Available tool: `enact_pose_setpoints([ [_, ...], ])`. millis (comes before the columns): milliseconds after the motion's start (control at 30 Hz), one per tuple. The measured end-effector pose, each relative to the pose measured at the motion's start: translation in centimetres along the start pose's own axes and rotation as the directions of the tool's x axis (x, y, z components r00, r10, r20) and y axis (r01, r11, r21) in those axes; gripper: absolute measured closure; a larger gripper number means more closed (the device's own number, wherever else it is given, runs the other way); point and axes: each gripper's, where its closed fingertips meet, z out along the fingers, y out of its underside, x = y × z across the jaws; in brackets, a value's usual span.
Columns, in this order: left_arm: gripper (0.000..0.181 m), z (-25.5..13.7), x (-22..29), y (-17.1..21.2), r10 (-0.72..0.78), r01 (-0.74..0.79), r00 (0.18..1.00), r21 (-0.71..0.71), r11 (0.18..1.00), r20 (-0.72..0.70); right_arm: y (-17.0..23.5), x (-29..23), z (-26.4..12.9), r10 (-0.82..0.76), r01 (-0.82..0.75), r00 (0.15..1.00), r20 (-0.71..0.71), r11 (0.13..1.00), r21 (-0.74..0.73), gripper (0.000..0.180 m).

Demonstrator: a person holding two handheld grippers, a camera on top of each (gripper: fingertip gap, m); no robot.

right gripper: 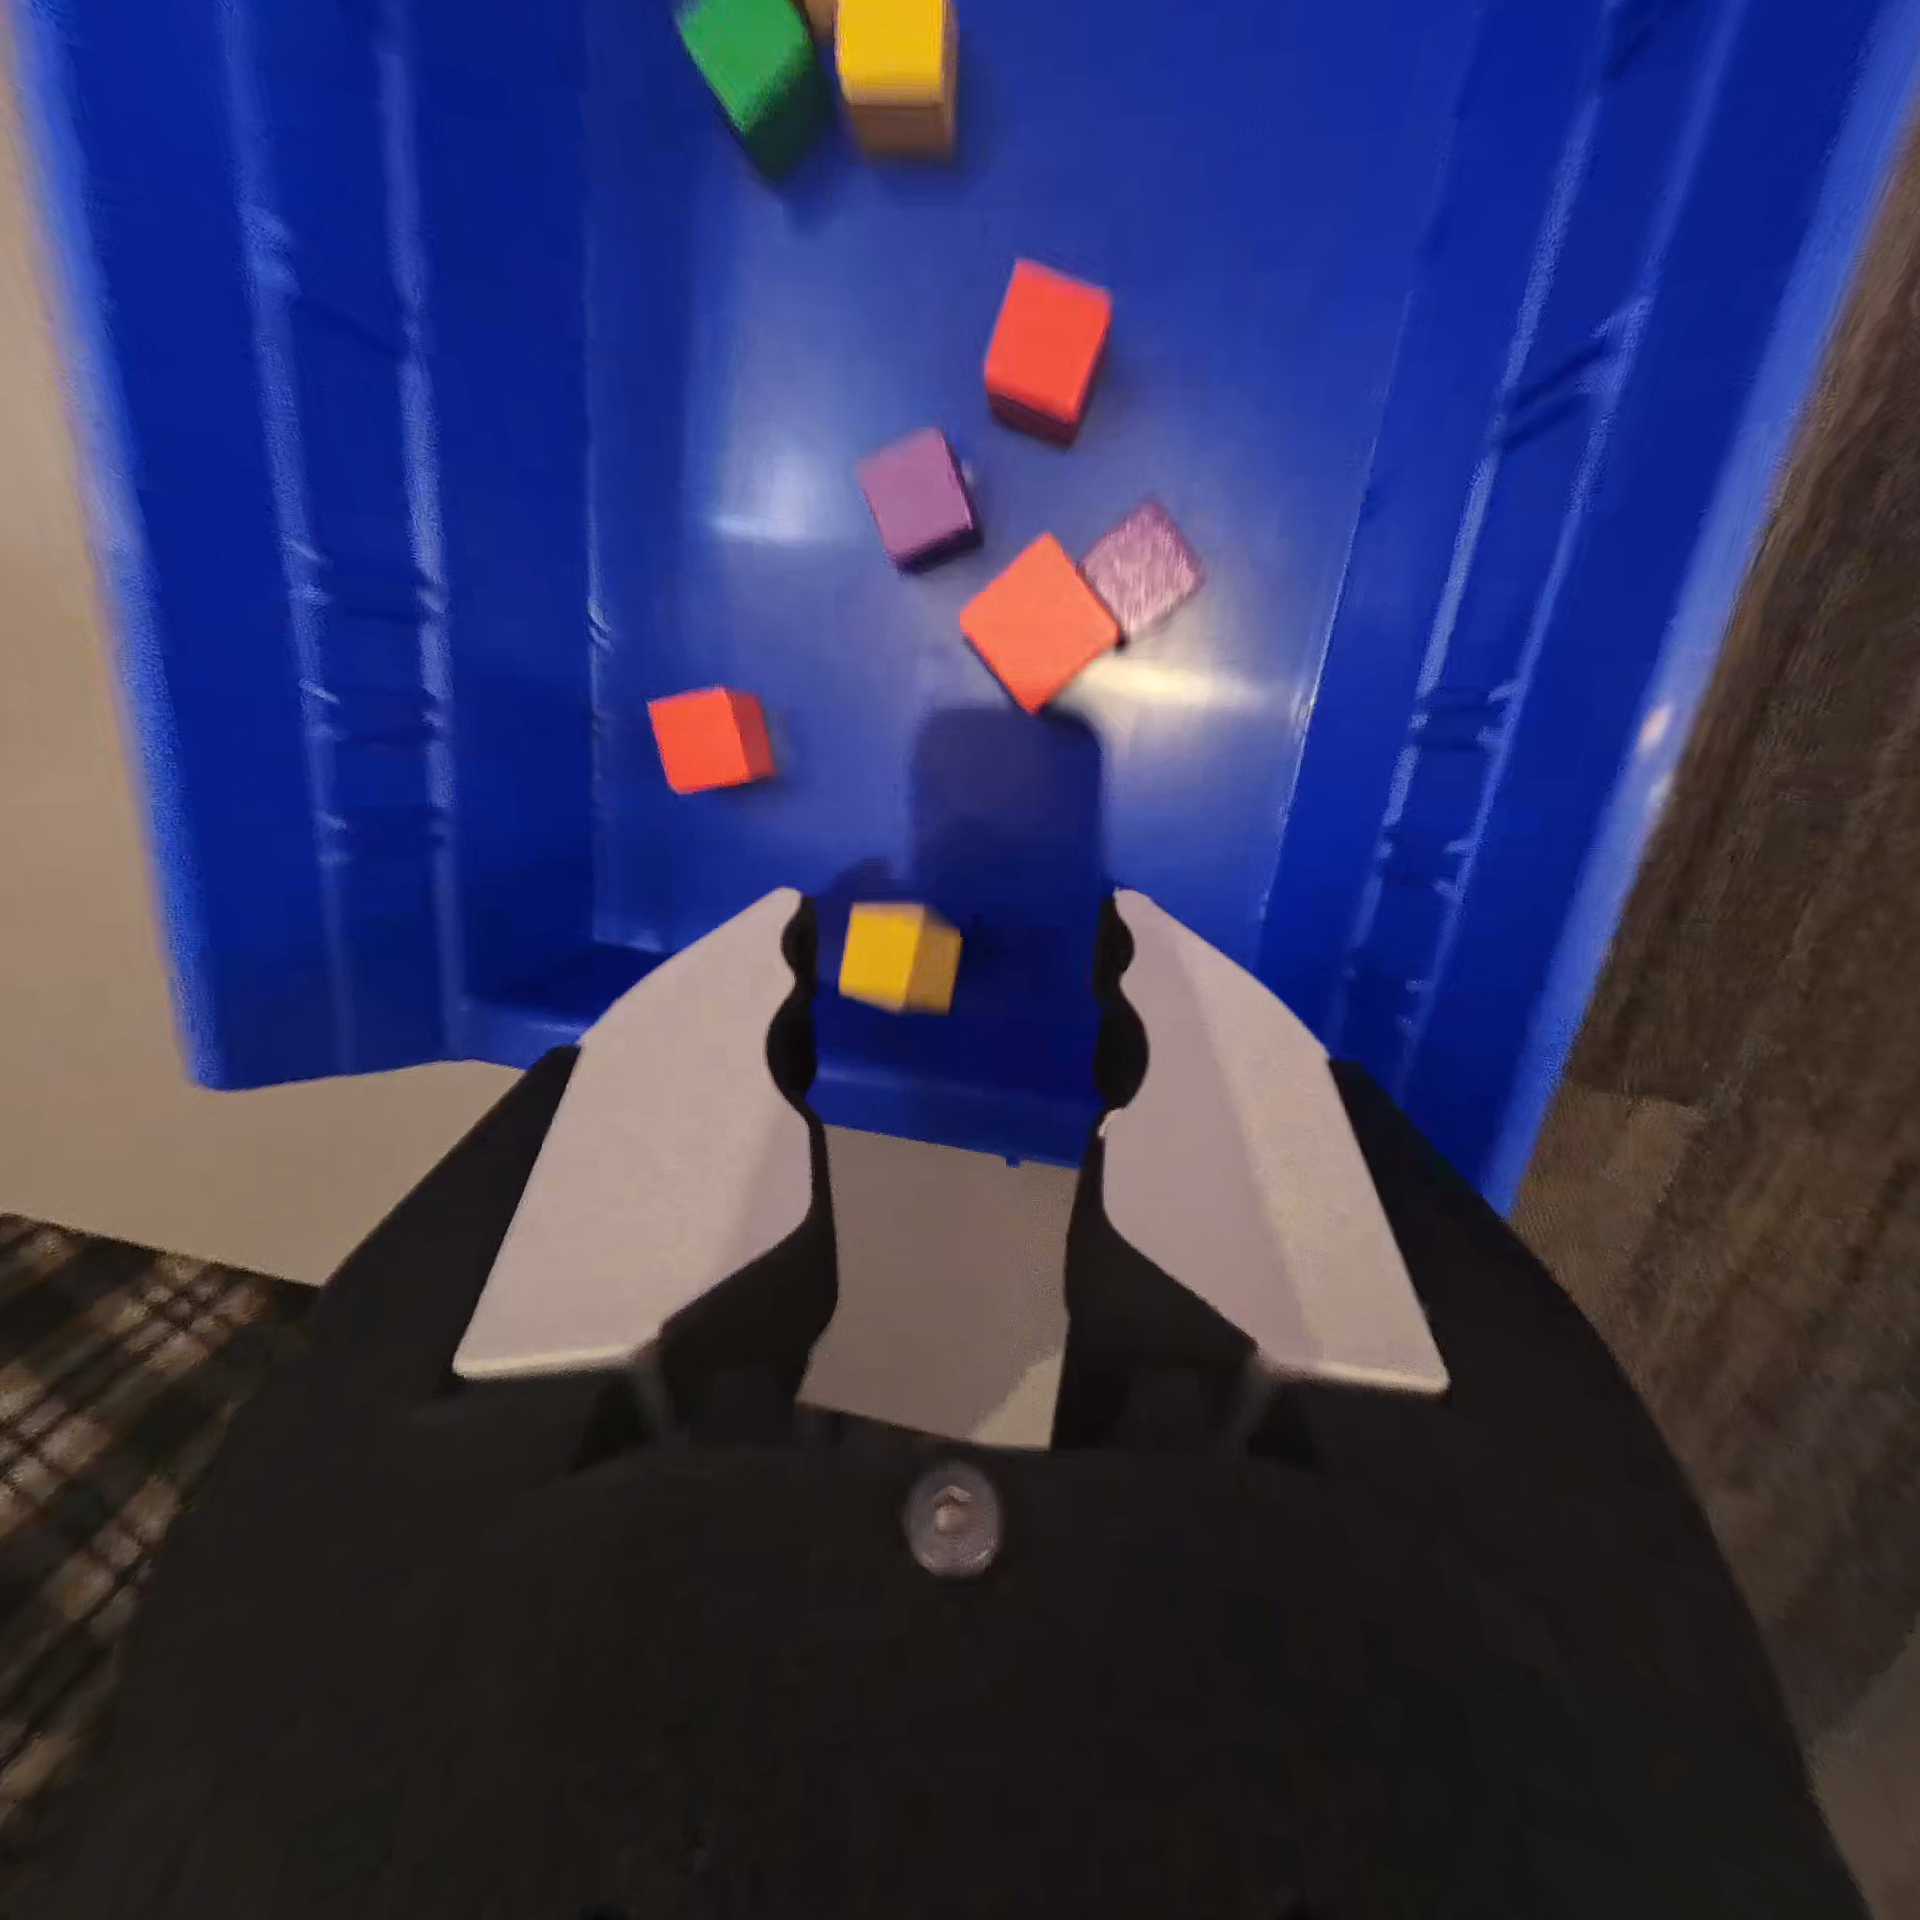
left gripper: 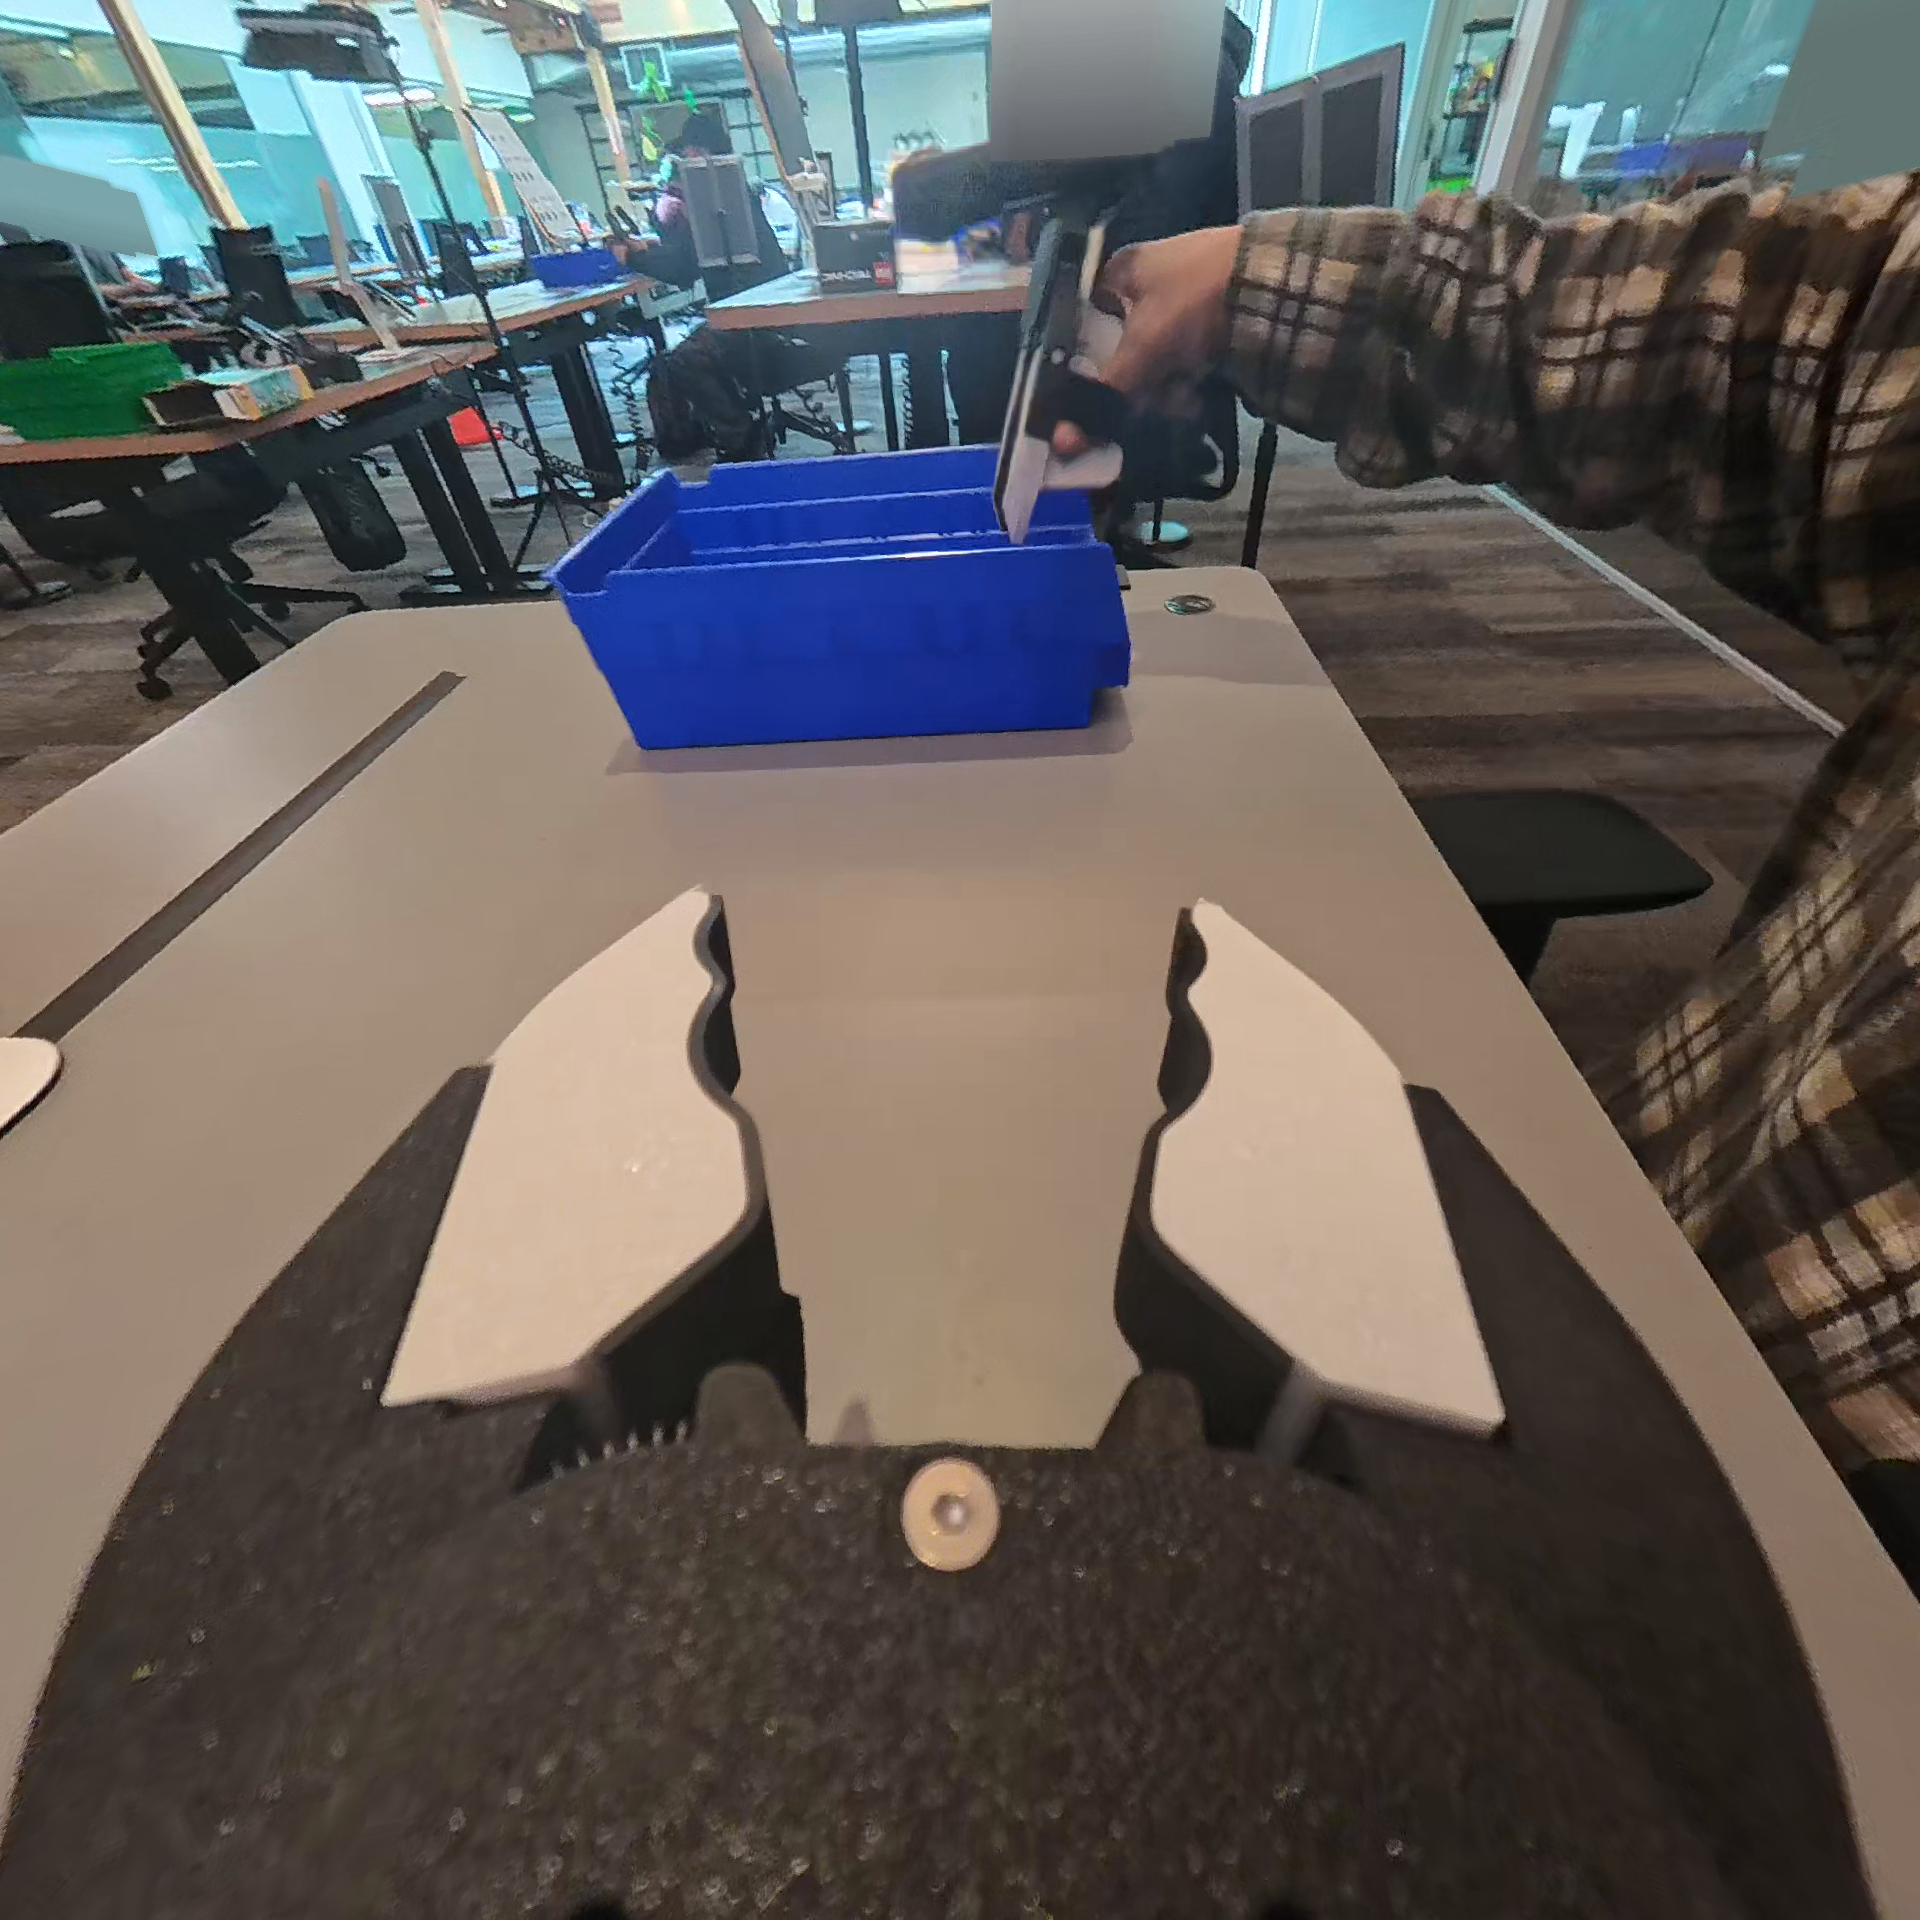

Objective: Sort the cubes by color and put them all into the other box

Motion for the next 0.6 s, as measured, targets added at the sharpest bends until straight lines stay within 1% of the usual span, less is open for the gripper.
enact_pose_setpoints([
  [67, 0.102, -0.5, -0.6, -0.1, -0.009, 0.009, 1.000, 0.015, 1.000, 0.029, -2.4, -1.4, -2.6, -0.015, 0.014, 1.000, 0.004, 0.990, 0.140, 0.125],
  [133, 0.102, -1.1, -1.4, -0.3, -0.011, 0.009, 0.997, 0.020, 1.000, 0.070, -5.0, -4.5, -5.8, -0.077, 0.069, 0.997, 0.015, 0.949, 0.308, 0.125],
  [233, 0.102, -3.1, -2.9, -1.4, -0.004, 0.001, 0.986, 0.022, 1.000, 0.167, -7.6, -12.6, -9.5, -0.244, 0.149, 0.964, 0.108, 0.828, 0.541, 0.130],
  [333, 0.106, -7.8, -4.5, -2.8, 0.006, -0.005, 0.950, -0.003, 1.000, 0.313, -7.7, -21.7, -9.7, -0.454, 0.207, 0.860, 0.232, 0.727, 0.655, 0.132],
  [400, 0.109, -12.7, -5.6, -3.7, 0.040, -0.013, 0.903, -0.065, 0.998, 0.428, -7.2, -26.9, -8.4, -0.568, 0.230, 0.765, 0.303, 0.681, 0.695, 0.132],
  [467, 0.109, -19.2, -7.1, -3.8, 0.123, -0.008, 0.826, -0.207, 0.978, 0.550, -6.6, -31.1, -6.7, -0.631, 0.229, 0.676, 0.381, 0.672, 0.705, 0.133],
  [500, 0.109, -23.2, -8.0, -3.4, 0.166, 0.028, 0.779, -0.298, 0.954, 0.605, -6.4, -32.8, -6.0, -0.646, 0.216, 0.639, 0.418, 0.673, 0.708, 0.133],
  [533, 0.109, -27.4, -8.8, -2.8, 0.193, 0.095, 0.727, -0.375, 0.922, 0.659, -6.2, -34.4, -5.2, -0.655, 0.201, 0.598, 0.461, 0.680, 0.705, 0.134],
  [567, 0.108, -31.7, -9.6, -2.2, 0.199, 0.179, 0.674, -0.418, 0.891, 0.711, -6.0, -35.8, -4.6, -0.658, 0.188, 0.561, 0.503, 0.693, 0.696, 0.135],
  [600, 0.108, -35.7, -10.2, -1.5, 0.186, 0.265, 0.617, -0.425, 0.866, 0.765, -6.0, -36.9, -3.9, -0.651, 0.174, 0.534, 0.539, 0.708, 0.684, 0.135],
])
